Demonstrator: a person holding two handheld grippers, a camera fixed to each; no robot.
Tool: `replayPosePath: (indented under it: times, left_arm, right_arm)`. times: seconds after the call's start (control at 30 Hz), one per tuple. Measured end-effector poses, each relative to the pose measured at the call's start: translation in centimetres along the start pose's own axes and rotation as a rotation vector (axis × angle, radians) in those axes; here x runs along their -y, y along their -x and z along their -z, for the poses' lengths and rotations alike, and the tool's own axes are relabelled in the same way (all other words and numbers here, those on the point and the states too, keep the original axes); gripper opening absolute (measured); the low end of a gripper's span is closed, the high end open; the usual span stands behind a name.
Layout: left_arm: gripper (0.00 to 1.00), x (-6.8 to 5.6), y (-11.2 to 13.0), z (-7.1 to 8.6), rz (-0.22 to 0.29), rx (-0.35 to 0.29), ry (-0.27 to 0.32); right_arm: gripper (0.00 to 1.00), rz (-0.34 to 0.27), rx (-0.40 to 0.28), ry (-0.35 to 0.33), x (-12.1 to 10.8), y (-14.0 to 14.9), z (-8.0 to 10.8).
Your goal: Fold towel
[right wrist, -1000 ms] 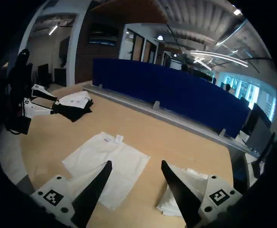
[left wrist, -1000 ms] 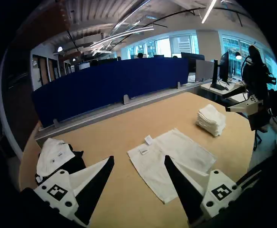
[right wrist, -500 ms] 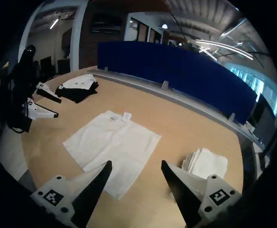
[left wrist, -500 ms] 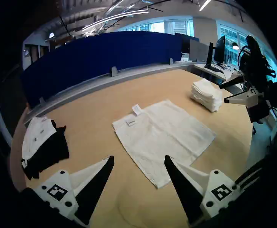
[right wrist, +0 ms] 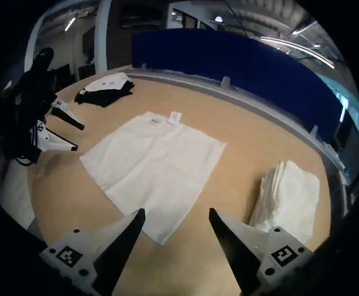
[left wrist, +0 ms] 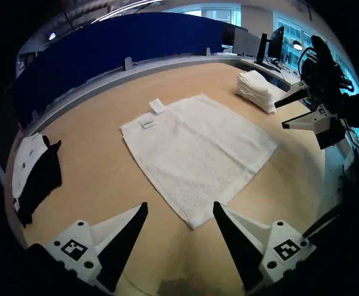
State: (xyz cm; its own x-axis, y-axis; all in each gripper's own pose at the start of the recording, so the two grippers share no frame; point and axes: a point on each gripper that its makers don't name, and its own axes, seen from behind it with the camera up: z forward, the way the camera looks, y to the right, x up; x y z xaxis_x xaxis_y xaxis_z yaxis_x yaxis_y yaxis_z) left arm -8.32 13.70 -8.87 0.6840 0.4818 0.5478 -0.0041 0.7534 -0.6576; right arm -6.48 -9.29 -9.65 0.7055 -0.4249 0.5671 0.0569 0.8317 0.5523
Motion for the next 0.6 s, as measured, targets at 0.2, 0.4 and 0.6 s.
replayPosePath:
  times: [0.2,0.4,0.6]
  left_arm:
    - [0.98,-0.7,1.6,-1.1,-0.013,0.049,0.025]
    - [0.98,-1.3,3.0,-1.8,-0.021,0.086,0.046]
    - [0.96,-2.1,3.8,-2.1,-0.031,0.11,0.065]
  right_arm:
    - [1.0,0.026,0.053,-0.011,0.4,2.4,-1.1]
    - [1.0,0.035,0.086,-0.025,0.8,3.9,-1.9]
    - [0.98,0.018,0.105,-0.042,1.2,4.8,-2.4]
